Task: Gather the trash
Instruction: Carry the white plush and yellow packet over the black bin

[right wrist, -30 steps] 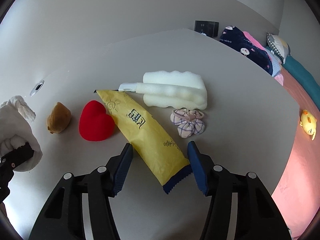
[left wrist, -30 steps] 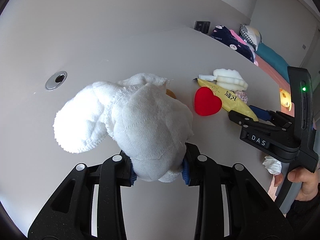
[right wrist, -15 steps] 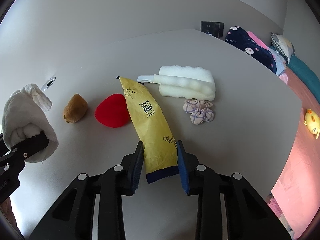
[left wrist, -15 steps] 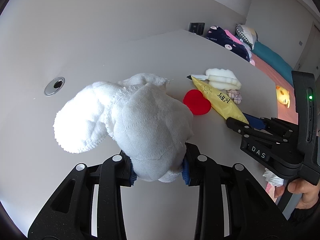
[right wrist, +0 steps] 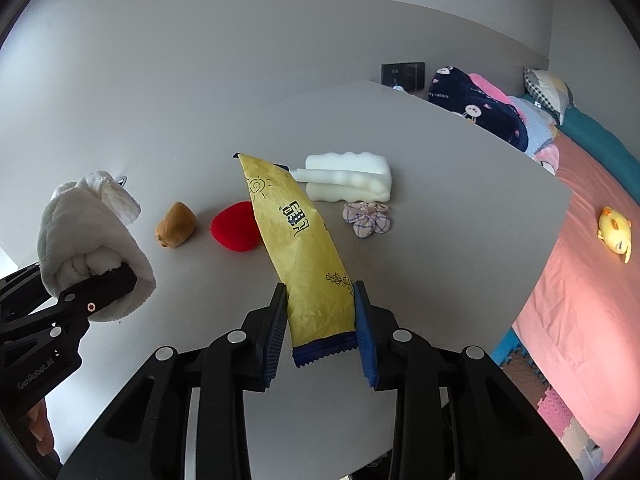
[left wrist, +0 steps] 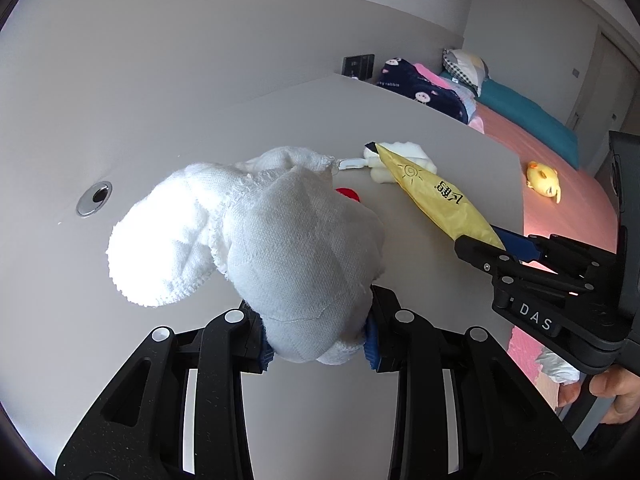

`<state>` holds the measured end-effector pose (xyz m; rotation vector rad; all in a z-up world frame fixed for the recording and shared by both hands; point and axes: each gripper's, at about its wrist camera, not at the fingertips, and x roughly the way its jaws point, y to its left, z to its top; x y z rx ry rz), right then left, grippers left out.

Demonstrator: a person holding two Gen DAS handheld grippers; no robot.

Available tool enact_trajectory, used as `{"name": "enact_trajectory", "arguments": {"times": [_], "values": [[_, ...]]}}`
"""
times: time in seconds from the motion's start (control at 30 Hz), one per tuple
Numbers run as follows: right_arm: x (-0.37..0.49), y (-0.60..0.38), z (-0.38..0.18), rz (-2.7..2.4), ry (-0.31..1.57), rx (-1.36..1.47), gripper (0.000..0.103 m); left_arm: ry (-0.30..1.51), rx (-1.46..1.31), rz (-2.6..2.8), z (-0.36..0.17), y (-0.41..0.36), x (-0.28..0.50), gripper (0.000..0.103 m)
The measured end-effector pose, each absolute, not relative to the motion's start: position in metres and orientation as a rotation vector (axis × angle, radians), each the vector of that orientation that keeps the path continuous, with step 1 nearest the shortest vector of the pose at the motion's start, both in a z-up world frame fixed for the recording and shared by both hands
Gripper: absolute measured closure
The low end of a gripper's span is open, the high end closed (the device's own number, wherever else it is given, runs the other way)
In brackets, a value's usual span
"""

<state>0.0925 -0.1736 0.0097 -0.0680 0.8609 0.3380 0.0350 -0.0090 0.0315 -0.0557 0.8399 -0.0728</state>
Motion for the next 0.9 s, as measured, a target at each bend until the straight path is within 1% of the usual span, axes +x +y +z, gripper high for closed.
{"name": "enact_trajectory", "arguments": {"times": [0.4, 0.9], "values": [[0.057, -0.216, 0.021, 0.283, 0.824, -0.004, 0.069, 0.85, -0.017, -0.143, 0.031, -0.046, 0.016, 0.07], [0.018, -0.281, 0.034, 0.194, 0.78, 0.06, 0.069, 0.846, 0.058, -0.247, 0.037, -0.115, 0.003, 0.07]]}}
